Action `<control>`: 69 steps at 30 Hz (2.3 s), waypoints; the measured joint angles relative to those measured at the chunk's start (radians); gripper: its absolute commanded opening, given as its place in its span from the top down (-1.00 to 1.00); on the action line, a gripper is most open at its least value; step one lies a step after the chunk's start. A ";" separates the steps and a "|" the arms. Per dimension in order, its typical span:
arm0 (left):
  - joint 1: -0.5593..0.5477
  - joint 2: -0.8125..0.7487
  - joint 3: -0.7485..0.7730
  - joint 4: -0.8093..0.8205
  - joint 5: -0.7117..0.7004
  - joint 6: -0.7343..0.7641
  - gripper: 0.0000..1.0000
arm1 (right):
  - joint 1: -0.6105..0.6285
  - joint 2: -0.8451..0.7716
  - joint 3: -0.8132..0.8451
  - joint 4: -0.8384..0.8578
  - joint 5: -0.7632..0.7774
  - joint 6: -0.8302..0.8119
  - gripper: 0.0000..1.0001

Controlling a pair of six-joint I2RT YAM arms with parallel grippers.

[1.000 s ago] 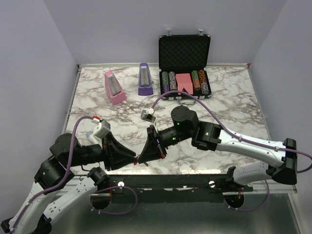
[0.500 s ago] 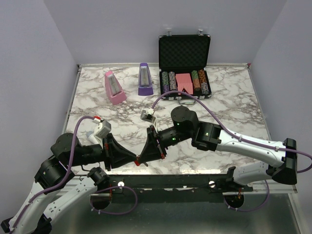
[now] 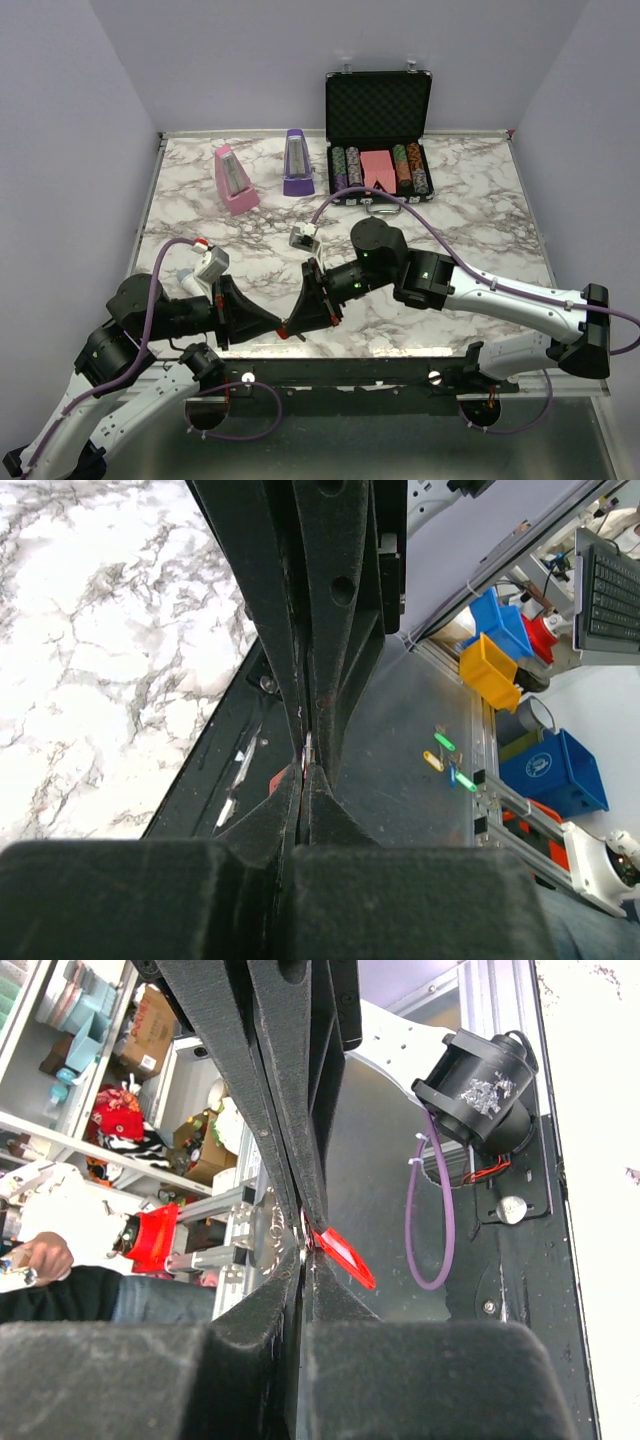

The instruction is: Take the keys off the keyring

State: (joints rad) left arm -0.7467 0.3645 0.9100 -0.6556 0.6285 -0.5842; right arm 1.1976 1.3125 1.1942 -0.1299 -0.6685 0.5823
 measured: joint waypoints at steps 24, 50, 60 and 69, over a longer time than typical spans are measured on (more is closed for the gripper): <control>0.000 -0.092 -0.119 0.261 -0.200 -0.234 1.00 | 0.001 -0.179 -0.120 0.272 0.288 0.103 0.14; 0.000 -0.130 -0.168 0.383 -0.269 -0.334 1.00 | 0.001 -0.258 -0.181 0.383 0.418 0.132 0.02; 0.000 -0.130 -0.173 0.435 -0.270 -0.367 1.00 | 0.001 -0.167 -0.180 0.377 0.412 0.136 0.14; 0.000 -0.130 -0.182 0.451 -0.278 -0.378 1.00 | 0.001 -0.167 -0.178 0.383 0.407 0.136 0.25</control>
State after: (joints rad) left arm -0.7467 0.2348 0.7277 -0.2043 0.3504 -0.9619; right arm 1.1988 1.1458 1.0161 0.2535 -0.2615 0.7181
